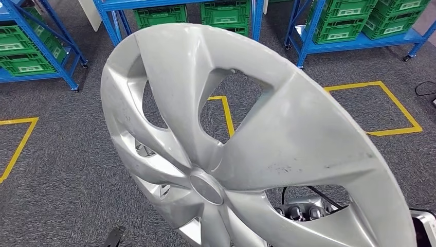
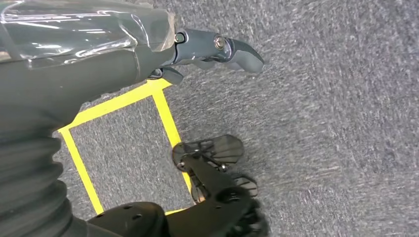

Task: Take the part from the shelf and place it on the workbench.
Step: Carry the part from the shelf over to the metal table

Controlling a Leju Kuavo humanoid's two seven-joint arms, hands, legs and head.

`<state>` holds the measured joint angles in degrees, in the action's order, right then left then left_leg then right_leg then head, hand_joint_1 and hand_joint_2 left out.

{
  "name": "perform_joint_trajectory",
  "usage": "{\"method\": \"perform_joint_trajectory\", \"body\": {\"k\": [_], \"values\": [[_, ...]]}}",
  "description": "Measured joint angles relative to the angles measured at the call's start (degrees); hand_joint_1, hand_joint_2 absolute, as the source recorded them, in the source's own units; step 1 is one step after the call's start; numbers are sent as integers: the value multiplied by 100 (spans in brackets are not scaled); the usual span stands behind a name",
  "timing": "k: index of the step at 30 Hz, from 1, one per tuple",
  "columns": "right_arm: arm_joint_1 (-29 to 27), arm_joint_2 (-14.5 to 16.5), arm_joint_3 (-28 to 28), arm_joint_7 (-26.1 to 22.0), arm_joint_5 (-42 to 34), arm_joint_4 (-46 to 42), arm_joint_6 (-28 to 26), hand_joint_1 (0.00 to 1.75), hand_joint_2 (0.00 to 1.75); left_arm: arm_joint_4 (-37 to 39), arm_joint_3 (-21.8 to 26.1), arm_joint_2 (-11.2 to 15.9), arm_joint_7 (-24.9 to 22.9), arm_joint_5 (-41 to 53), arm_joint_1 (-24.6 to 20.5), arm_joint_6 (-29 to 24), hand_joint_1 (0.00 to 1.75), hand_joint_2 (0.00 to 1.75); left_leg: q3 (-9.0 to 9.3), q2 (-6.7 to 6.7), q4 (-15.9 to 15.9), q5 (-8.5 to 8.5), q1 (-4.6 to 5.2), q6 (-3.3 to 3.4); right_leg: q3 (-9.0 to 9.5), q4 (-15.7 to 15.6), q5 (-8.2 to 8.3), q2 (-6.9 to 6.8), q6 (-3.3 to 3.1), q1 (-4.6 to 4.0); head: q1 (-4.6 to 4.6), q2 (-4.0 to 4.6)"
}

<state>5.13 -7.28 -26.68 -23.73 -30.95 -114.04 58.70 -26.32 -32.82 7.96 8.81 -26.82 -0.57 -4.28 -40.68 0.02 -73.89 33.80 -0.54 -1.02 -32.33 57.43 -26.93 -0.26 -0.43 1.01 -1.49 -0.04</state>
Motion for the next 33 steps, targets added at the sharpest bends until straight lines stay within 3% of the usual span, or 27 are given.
{"method": "perform_joint_trajectory", "body": {"k": [1,2,4,6,8,10,12,14,16,17,19,20,22,24,26,28,30,31,32,33], "values": [[-6,0,0,-13,12,0,-2,124,175,5,-1,-4,0,0,2,0,0,175,-13,0,-43,-40,-3,9,-3,1,3,-6,-4,-9,0,0],[-9,0,0,-22,21,0,-4,124,175,9,-2,-8,1,0,3,0,0,175,100,-2,166,-184,-3,30,0,0,3,-11,-4,-16,0,0],[-10,1,0,-33,31,-1,-6,124,175,13,-2,-7,3,0,-1,0,0,175,550,-56,1007,-544,20,111,16,-2,4,-19,-2,-30,2,0],[-9,2,2,-38,40,-1,-9,124,175,14,-1,-2,8,0,-16,-1,0,175,833,-124,1570,-675,72,181,7,-3,13,-40,15,-47,4,-1],[-11,1,3,-59,74,-1,-18,124,175,18,0,5,14,0,-23,-2,0,175,842,-120,1660,-664,109,211,-12,-16,33,-76,52,-55,2,-1],[-14,-1,4,-96,119,-4,-31,124,175,21,1,7,20,0,-23,-4,0,175,873,-83,1744,-729,79,253,-46,20,8,-91,89,-58,6,0],[-11,-5,10,-132,152,-9,-43,124,175,22,3,-3,29,0,-29,-4,0,175,904,-48,1824,-804,47,306,-223,386,-197,-62,81,-58,14,0],[-22,-10,18,-151,187,-11,-58,124,175,22,4,-13,34,2,-30,-8,0,175,874,-4,1828,-831,53,335,-570,1147,-523,-32,55,-53,16,0],[-43,-17,22,-159,231,-11,-80,124,175,22,4,-20,35,10,-22,-15,0,175,852,60,1817,-839,52,336,-783,1627,-648,-22,93,-43,17,0],[-48,-21,23,-166,252,-13,-88,124,175,22,4,-24,35,20,-19,-19,0,175,847,100,1803,-840,50,330,-726,1527,-569,-16,141,-30,17,0],[-47,-25,28,-181,277,-22,-96,124,175,22,4,-32,36,36,-17,-21,0,175,832,186,1754,-826,46,305,-360,800,-271,65,236,12,19,0],[-47,-25,30,-193,282,-29,-97,124,175,22,4,-34,36,42,-18,-22,0,175,806,231,1708,-809,55,279,-175,424,-148,125,242,29,16,0],[-48,-26,32,-221,289,-38,-97,124,175,21,4,-35,40,49,-9,-25,0,175,738,296,1648,-799,64,213,-15,64,-52,204,184,26,11,0],[-45,-24,32,-240,294,-40,-97,124,175,21,4,-26,43,52,19,-31,0,175,691,333,1632,-810,47,147,-23,41,-32,163,106,11,10,0],[-39,-15,32,-246,298,-40,-97,124,175,21,3,-18,43,56,45,-34,0,175,604,236,1474,-700,31,83,-22,25,-10,113,46,33,0,0],[-38,-5,31,-249,300,-40,-97,124,175,20,4,-15,44,60,50,-36,0,175,343,89,912,-387,11,20,-22,19,-3,54,2,42,-16,0],[-41,-2,29,-252,306,-40,-97,124,175,20,4,-15,44,61,54,-36,0,175,1,33,174,-89,-16,-22,-30,21,-2,-16,-11,34,-21,0],[-42,-2,28,-252,309,-40,-97,124,175,20,4,-16,44,61,59,-36,0,175,-87,19,-13,-57,-23,-32,-32,22,-3,-54,-10,32,-22,0],[-42,-2,27,-252,313,-40,-97,124,175,20,4,-15,44,61,62,-35,0,175,-59,5,37,-135,-27,-34,-31,22,-4,-93,-9,31,-22,0],[-39,-1,26,-252,314,-40,-97,124,175,20,4,-13,44,61,63,-36,0,175,86,-21,316,-298,-26,-25,-28,22,-4,-131,-8,31,-22,0]]}}
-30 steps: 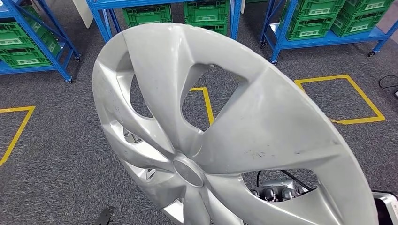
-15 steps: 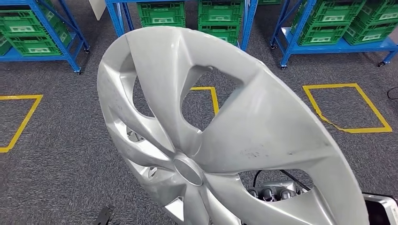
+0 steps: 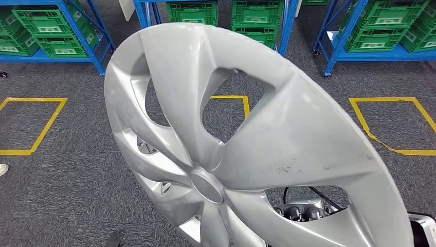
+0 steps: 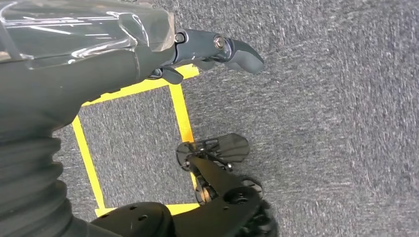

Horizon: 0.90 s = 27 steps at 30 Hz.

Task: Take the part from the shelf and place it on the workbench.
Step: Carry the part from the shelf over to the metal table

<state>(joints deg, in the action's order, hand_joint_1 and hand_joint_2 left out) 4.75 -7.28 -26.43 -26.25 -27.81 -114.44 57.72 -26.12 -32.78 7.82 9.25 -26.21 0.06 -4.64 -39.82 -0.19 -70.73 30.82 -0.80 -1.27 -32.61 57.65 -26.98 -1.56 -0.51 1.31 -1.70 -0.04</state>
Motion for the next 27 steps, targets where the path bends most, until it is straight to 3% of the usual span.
{"method": "perform_joint_trajectory", "body": {"k": [2,4,6,8,9,12,13,14,15,17,19,22,24,27], "values": [[18,5,-3,0,3,0,0,124,175,0,3,9,1,-1,-6,-1,0,175,434,-160,827,-324,30,46,7,1,-3,-64,10,-20,1,0],[42,11,-7,-2,8,0,0,124,175,-1,6,15,7,-2,-15,-1,0,175,648,-281,1277,-418,80,108,4,-1,-8,-122,38,-49,3,0],[58,16,-11,-4,9,0,0,124,175,-1,6,22,14,-3,-14,-1,0,175,639,-222,1329,-416,110,171,15,-25,-5,-196,91,-55,5,0],[73,17,-11,-5,10,1,0,124,175,-1,7,26,17,-6,-8,-1,0,175,683,-127,1395,-478,89,251,-25,73,-80,-160,128,-44,10,0],[81,15,-10,-7,10,1,0,124,175,-2,8,25,18,-8,-11,1,0,175,705,-79,1428,-511,75,287,-110,269,-189,-92,120,-41,18,0],[89,3,-9,-12,13,3,0,124,175,-2,8,19,20,-11,-17,8,0,175,703,90,1447,-546,74,328,-610,1368,-647,91,53,-40,40,0],[88,-1,-9,-12,14,5,0,124,175,-2,8,17,20,-11,-14,10,0,175,699,153,1444,-548,81,330,-714,1586,-704,107,62,-41,40,0],[89,-5,-10,-11,14,7,0,124,175,-2,8,14,20,-11,-11,13,0,175,698,212,1439,-549,84,330,-722,1598,-675,116,87,-43,41,0],[93,-8,-9,-11,14,8,0,124,175,-2,8,12,20,-11,-10,14,0,175,700,274,1430,-548,84,328,-605,1350,-551,131,126,-41,41,0],[108,-9,-9,-11,15,10,0,124,175,-2,8,4,19,-11,-10,14,0,175,694,391,1392,-535,88,301,-215,538,-230,230,176,-39,40,0],[126,-10,-10,-13,16,8,0,124,175,-2,8,2,18,-11,-7,13,0,175,661,477,1346,-519,97,250,17,50,-58,309,139,-49,36,0],[143,-7,-14,-15,16,6,0,124,175,-1,8,6,17,-11,13,10,0,175,610,517,1326,-522,81,173,23,16,-29,256,44,-61,35,0],[152,0,-16,-15,15,5,0,124,175,0,8,10,16,-11,18,5,0,175,497,354,1108,-381,74,110,32,3,-17,200,-2,-37,24,0],[155,4,-21,-15,14,6,0,124,175,0,8,10,15,-11,2,-1,0,175,-28,75,13,129,45,28,34,0,-26,87,-49,-43,2,0]]}}
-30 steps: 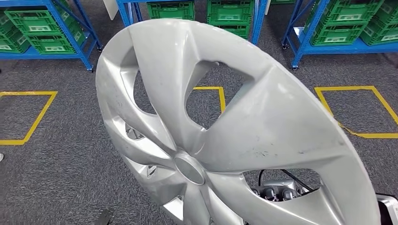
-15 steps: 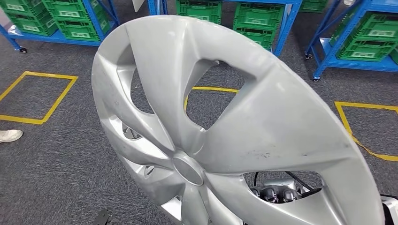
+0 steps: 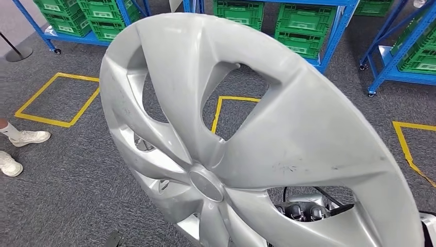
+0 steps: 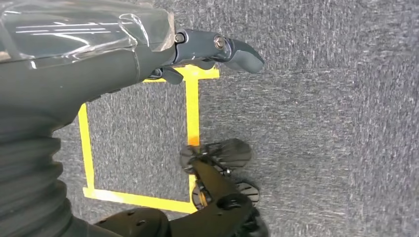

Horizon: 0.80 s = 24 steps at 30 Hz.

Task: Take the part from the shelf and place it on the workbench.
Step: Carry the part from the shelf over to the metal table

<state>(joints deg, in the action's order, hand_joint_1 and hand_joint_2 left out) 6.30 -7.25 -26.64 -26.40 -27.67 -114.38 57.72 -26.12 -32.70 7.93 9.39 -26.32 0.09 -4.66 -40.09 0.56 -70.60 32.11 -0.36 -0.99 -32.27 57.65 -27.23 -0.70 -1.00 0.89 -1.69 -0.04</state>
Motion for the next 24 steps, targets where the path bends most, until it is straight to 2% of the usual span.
{"method": "perform_joint_trajectory", "body": {"k": [2,3,10,11,12,14,15,16,18,20,21,22,24], "values": [[-1,-1,-2,1,3,1,0,124,175,0,0,-5,-1,0,0,0,0,175,-239,-32,-491,161,-14,-17,-3,1,-5,-55,-7,-6,-1,0],[-1,-1,-3,2,4,1,0,124,175,0,0,-6,-2,0,1,0,0,175,-269,-34,-551,171,-17,-19,-3,1,-6,-66,-9,-7,-2,0],[-1,-1,-3,2,5,1,0,124,175,0,0,-8,-2,0,2,0,0,175,-277,-36,-561,158,-19,-19,-2,1,-7,-78,-9,-8,-2,0],[2,-1,-3,2,6,1,-1,124,175,0,0,-10,-2,0,0,0,0,175,-195,-45,-390,49,-20,-10,1,1,-7,-107,-8,-11,-2,0],[6,-1,-4,2,7,1,-2,124,175,0,1,-12,-3,0,-3,-1,0,175,-42,-66,-88,-111,-19,8,6,0,-8,-145,-8,-17,-2,0],[22,-1,-5,2,15,-1,-10,124,175,-3,2,-12,-3,13,-44,-3,0,175,453,-176,883,-500,19,116,13,7,-29,-270,29,-53,5,0],[27,-6,-3,1,27,-2,-20,124,175,-5,3,-16,-4,25,-71,-5,0,175,618,-136,1220,-622,32,193,-192,453,-219,-214,48,-59,14,0],[27,-13,1,1,40,-3,-29,124,175,-7,3,-22,-5,39,-96,-7,0,175,713,-68,1428,-692,41,259,-411,915,-401,-147,78,-59,23,0],[21,-28,9,-3,64,-4,-44,124,175,-7,5,-41,-9,58,-113,-9,0,175,719,188,1467,-752,19,314,-756,1615,-633,47,155,-13,34,0],[20,-32,13,-11,70,-4,-46,124,175,-7,11,-53,-10,83,-113,-13,0,175,712,316,1425,-736,4,281,-437,906,-316,124,280,48,36,0],[20,-32,15,-19,73,-4,-46,124,175,-7,18,-58,-11,99,-116,-14,0,175,691,377,1376,-713,9,247,-262,518,-171,200,305,70,37,0],[19,-31,16,-28,76,-4,-46,124,175,-7,24,-61,-13,115,-117,-15,0,175,666,427,1333,-693,12,208,-133,239,-71,256,295,83,36,0],[21,-31,19,-44,82,-4,-46,124,175,-7,33,-61,-17,137,-109,-17,0,175,611,502,1286,-675,8,129,-70,88,-16,283,204,59,36,0]]}}
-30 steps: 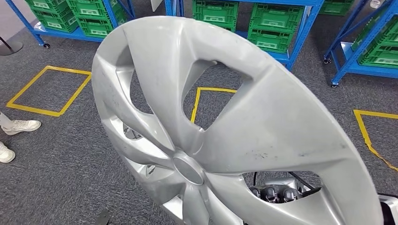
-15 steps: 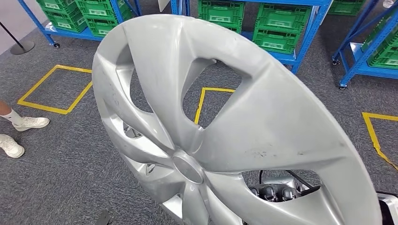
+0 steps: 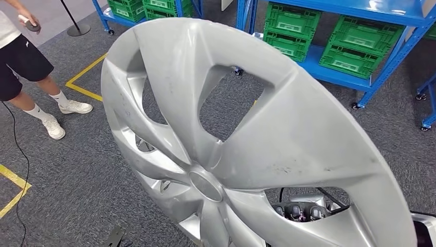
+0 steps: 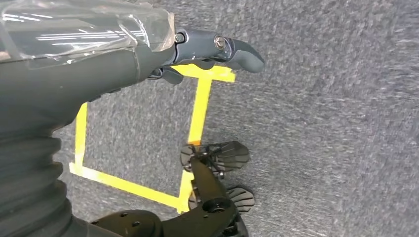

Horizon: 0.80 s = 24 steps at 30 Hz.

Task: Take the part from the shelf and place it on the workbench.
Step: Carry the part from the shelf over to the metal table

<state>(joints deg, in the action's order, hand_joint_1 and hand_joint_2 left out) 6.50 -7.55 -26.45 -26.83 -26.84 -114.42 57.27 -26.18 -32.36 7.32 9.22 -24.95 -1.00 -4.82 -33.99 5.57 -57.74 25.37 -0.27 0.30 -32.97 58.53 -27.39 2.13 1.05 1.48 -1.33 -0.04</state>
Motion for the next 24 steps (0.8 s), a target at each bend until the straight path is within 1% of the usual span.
{"method": "perform_joint_trajectory", "body": {"k": [1,2,3,4,5,6,7,8,9,10,11,12,13,14,15,16,17,18,19,20,21,22,23,24], "values": [[2,2,1,-7,1,0,0,124,175,1,2,2,-2,6,10,-1,0,175,-14,26,4,-4,-17,-30,1,0,11,-39,-45,-1,-1,0],[9,7,1,-11,3,0,0,124,175,1,3,2,-3,13,21,-1,0,175,-28,-2,-17,10,-30,-59,3,-6,22,-71,-78,-1,1,0],[15,15,1,-15,6,0,0,124,175,1,4,3,-4,19,27,-1,0,175,-74,-87,-107,68,-36,-86,8,-11,28,-107,-108,6,-11,0],[19,25,1,-19,8,0,0,124,175,1,6,4,-5,24,25,-3,0,175,-169,-209,-309,190,-41,-110,13,-17,30,-146,-133,13,-22,0],[22,32,2,-22,10,0,0,124,175,0,9,3,-6,30,21,-4,0,175,-322,-353,-631,360,-44,-134,16,-17,25,-187,-150,3,-33,0],[21,37,2,-25,13,0,0,124,175,0,13,2,-7,33,15,-6,0,175,-515,-454,-1025,544,-50,-155,17,-16,18,-231,-164,-9,-43,0],[20,39,2,-26,15,0,0,124,175,0,17,-1,-7,34,13,-7,0,175,-695,-507,-1395,684,-57,-170,17,-16,12,-279,-172,-21,-42,0],[18,39,1,-27,18,0,0,124,175,0,21,-3,-8,36,15,-7,0,175,-810,-533,-1623,735,-60,-177,18,-15,7,-328,-178,-31,-42,0],[18,41,1,-27,21,0,0,124,175,0,26,-5,-9,36,17,-7,0,175,-819,-547,-1632,680,-62,-175,21,-15,1,-376,-182,-38,-43,0],[19,44,1,-27,22,0,0,124,175,0,34,-6,-10,38,18,-7,0,175,-707,-566,-1399,528,-61,-164,28,-15,-4,-424,-185,-43,-43,0],[20,50,1,-27,22,0,0,124,175,0,45,-4,-11,41,18,-7,0,175,-500,-625,-995,330,-55,-141,38,-15,-11,-468,-183,-47,-43,0],[22,55,1,-27,24,0,0,124,175,0,58,-3,-11,49,13,-7,0,175,-292,-715,-586,185,-31,-114,46,-15,-19,-507,-177,-60,-43,0],[25,60,2,-27,26,0,0,124,175,-1,69,-2,-13,63,8,-7,0,175,-133,-782,-266,88,-5,-81,51,-15,-27,-542,-166,-73,-40,0],[25,63,3,-27,28,0,0,124,175,-2,79,1,-16,77,3,-7,0,175,-53,-828,-94,58,24,-51,53,-16,-35,-575,-148,-84,-40,0],[25,63,5,-28,33,0,0,124,175,-4,86,3,-21,91,-2,-7,0,175,-49,-819,-54,76,51,-24,56,-24,-40,-610,-125,-90,-39,0],[26,66,7,-29,39,0,0,124,175,-5,93,7,-27,103,-2,-7,0,175,-55,-765,-37,64,61,10,67,-37,-44,-650,-96,-88,-39,0],[25,68,10,-31,46,0,1,124,175,-8,101,11,-33,112,2,-7,0,175,-29,-719,-3,43,52,45,70,-34,-56,-650,-67,-78,-38,-1],[25,71,14,-33,55,-1,1,124,175,-12,110,13,-38,123,3,-7,0,175,4,-669,38,16,40,82,53,16,-95,-594,-51,-70,-34,-1],[26,74,20,-37,60,-1,3,124,175,-17,121,13,-41,134,2,-6,0,175,38,-625,78,-15,24,117,0,141,-167,-509,-50,-66,-31,-1],[22,73,32,-41,65,-1,5,124,175,-24,131,10,-44,148,-2,-4,0,175,66,-575,103,-38,9,141,-138,429,-300,-396,-67,-60,-19,-1],[16,72,43,-44,68,-1,7,124,175,-30,140,7,-46,161,-9,-3,0,175,63,-521,107,-45,14,156,-322,807,-455,-310,-88,-60,-10,0],[6,69,51,-46,72,-1,10,124,175,-33,147,6,-48,174,-13,-2,0,175,59,-462,106,-48,18,163,-522,1202,-590,-270,-98,-61,-2,0],[-9,67,59,-46,77,0,15,124,175,-36,152,5,-51,188,-14,0,0,175,57,-393,105,-47,22,165,-690,1510,-669,-247,-92,-61,4,0],[-21,67,62,-46,80,0,20,124,175,-37,158,4,-54,198,-12,1,0,175,57,-326,102,-47,24,165,-747,1579,-645,-240,-63,-59,5,0]]}}
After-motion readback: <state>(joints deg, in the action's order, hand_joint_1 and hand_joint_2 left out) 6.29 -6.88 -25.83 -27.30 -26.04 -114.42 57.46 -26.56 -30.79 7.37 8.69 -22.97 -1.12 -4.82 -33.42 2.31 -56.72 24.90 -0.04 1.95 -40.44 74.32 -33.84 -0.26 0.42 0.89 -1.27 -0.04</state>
